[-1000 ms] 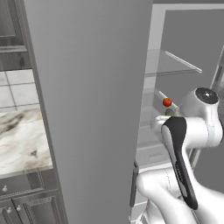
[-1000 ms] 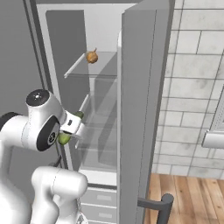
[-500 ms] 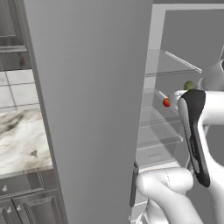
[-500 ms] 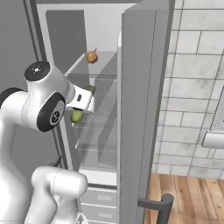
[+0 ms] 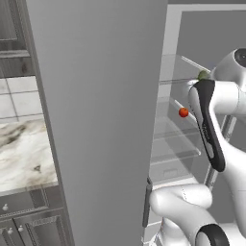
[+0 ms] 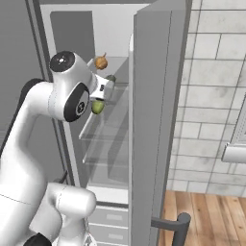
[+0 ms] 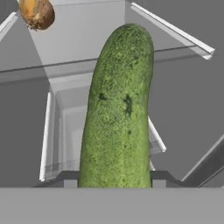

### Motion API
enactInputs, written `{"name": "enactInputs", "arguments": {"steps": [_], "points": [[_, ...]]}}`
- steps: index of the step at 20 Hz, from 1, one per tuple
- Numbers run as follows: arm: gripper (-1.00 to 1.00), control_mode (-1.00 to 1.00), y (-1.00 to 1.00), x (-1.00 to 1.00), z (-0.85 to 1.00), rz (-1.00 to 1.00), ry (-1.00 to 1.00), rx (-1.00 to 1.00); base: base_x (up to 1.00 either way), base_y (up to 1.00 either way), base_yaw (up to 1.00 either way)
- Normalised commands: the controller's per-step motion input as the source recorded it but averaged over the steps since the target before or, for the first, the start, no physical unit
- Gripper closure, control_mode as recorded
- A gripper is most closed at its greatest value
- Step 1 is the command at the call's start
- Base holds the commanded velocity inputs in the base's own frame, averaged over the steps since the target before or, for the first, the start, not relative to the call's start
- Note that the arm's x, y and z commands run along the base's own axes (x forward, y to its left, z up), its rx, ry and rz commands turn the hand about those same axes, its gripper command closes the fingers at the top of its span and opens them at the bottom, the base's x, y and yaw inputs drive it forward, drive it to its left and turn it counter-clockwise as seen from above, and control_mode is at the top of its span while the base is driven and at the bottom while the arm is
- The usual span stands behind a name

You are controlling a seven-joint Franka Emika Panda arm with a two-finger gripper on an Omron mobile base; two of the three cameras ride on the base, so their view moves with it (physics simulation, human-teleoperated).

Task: Place the cucumber in the correct fridge rack based on whether it is a fruit or vegetable. Finally, close the fridge door.

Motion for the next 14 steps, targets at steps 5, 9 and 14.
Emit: {"name": "enactInputs", "arguments": {"steps": [5, 9, 14], "points": [[1.00, -1.00, -0.42, 0.60, 0.33, 0.00, -0.03, 0.00, 0.00, 0.00, 0.00], [1.00, -1.00, -0.24, 0.75, 0.28, 0.00, 0.00, 0.00, 0.00, 0.00, 0.00], [1.00, -1.00, -0.05, 0.76, 0.13, 0.00, 0.00, 0.00, 0.00, 0.00, 0.00]]}}
